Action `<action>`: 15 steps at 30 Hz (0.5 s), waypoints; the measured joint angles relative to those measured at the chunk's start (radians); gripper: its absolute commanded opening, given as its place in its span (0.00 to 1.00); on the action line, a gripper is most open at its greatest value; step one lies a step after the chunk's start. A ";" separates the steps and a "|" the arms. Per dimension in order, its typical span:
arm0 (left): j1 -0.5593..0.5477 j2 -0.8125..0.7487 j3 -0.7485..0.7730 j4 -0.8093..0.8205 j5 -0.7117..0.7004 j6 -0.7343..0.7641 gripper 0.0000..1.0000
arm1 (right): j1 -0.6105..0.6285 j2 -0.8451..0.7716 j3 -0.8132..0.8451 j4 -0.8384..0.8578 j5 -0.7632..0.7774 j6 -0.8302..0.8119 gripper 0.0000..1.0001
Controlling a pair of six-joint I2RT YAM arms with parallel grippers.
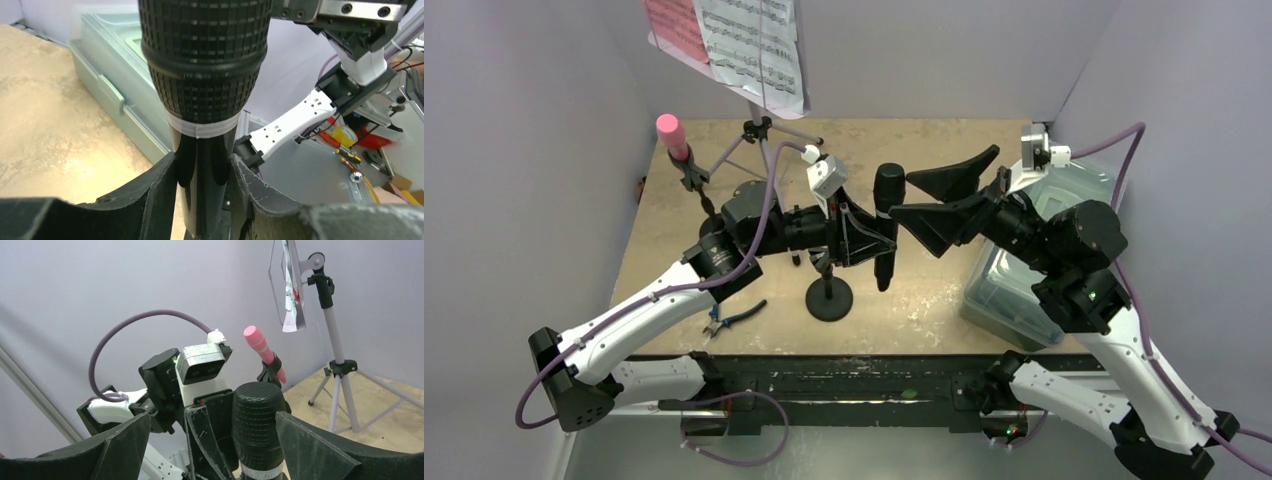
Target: Set up the instrument practice props
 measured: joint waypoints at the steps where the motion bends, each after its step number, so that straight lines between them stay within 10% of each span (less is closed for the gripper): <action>1: 0.000 0.004 0.000 -0.006 0.012 0.000 0.00 | 0.000 0.016 0.011 0.001 -0.011 0.003 0.93; 10: 0.000 0.005 0.000 -0.025 0.079 0.000 0.00 | 0.000 0.097 -0.010 -0.050 -0.030 0.013 0.86; 15: 0.000 0.005 0.000 -0.044 0.091 0.009 0.04 | 0.000 0.096 -0.020 -0.068 -0.031 0.010 0.04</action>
